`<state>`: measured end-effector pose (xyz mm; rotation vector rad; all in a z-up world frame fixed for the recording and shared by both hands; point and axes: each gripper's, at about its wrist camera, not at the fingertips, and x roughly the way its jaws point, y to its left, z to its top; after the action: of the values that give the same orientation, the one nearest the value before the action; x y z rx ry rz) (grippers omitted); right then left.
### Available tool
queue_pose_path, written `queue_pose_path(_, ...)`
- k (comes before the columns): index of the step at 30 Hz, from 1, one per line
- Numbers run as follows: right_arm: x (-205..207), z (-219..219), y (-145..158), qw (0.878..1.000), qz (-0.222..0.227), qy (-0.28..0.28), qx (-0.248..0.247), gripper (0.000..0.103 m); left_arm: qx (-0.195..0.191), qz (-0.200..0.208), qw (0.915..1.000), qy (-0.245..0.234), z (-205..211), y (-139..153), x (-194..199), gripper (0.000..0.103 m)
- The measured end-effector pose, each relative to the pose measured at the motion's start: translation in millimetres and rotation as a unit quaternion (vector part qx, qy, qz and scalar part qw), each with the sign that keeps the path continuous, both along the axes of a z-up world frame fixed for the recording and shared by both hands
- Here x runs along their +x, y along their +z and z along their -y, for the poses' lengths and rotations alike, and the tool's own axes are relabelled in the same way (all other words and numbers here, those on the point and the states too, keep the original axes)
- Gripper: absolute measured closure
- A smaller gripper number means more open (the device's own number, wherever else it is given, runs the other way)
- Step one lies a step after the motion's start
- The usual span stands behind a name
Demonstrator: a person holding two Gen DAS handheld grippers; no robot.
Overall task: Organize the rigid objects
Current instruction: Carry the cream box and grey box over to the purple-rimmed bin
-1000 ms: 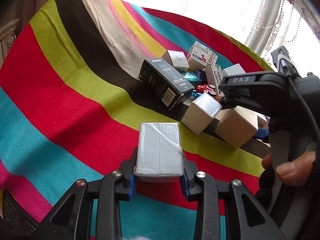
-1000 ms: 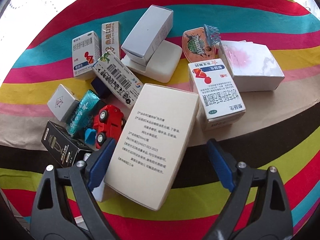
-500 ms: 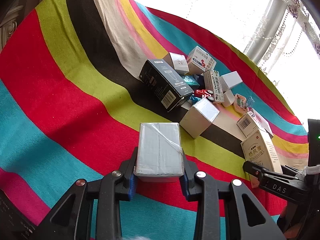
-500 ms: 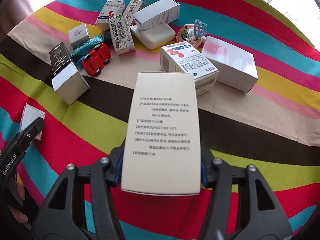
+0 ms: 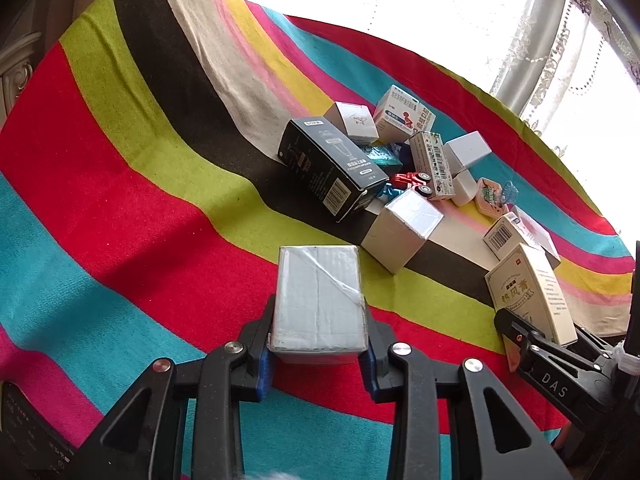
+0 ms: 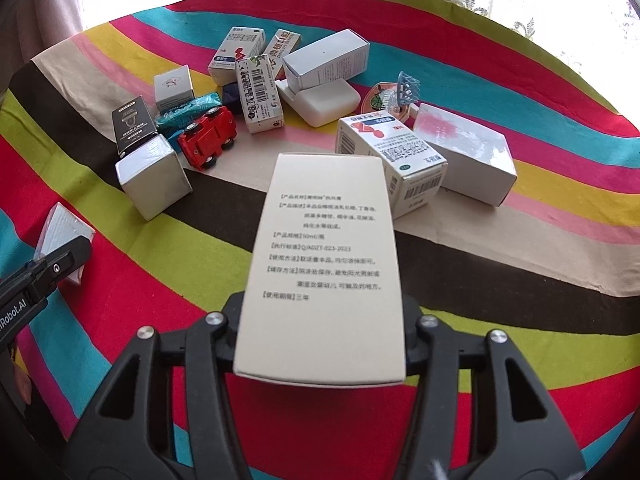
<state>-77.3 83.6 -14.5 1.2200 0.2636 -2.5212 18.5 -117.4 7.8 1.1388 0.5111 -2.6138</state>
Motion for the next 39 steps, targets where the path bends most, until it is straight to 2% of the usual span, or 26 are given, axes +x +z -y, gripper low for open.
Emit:
queue_pose_path(6, 22.9, -9.4, 6.7, 1.000, 0.013, -0.019, -0.007, 0.048, -0.040, 0.021, 0.9990, -0.005, -10.6, 2.9, -1.1, 0.068)
queue_pose_path(9, 55.8, -31.0, 29.5, 0.999, 0.003, -0.033, -0.037, 0.048, -0.047, 0.006, 0.9987, -0.019, -21.7, 12.9, 20.6, 0.068)
queue_pose_path(12, 89.0, -46.3, 45.4, 0.999, -0.020, -0.027, -0.026, 0.048, -0.054, -0.004, 0.9975, -0.045, -38.5, 20.7, 38.2, 0.068)
queue_pose_path(17, 131.6, -81.4, 52.3, 0.999, -0.024, -0.033, -0.014, 0.048, -0.061, -0.017, 0.9936, -0.094, -71.6, 27.1, 63.8, 0.068)
queue_pose_path(26, 170.8, -138.4, 64.0, 0.996, -0.024, -0.078, -0.030, 0.048, -0.065, -0.022, 0.9830, -0.171, -120.5, 30.6, 96.2, 0.068)
queue_pose_path(30, 183.3, -152.7, 67.3, 0.996, -0.025, -0.083, -0.023, 0.048, -0.067, -0.017, 0.9784, -0.195, -137.1, 30.5, 104.5, 0.068)
queue_pose_path(39, 223.0, -196.1, 60.1, 0.993, -0.014, -0.117, -0.015, 0.048, -0.098, -0.025, 0.9624, -0.252, -182.7, 37.2, 120.6, 0.068)
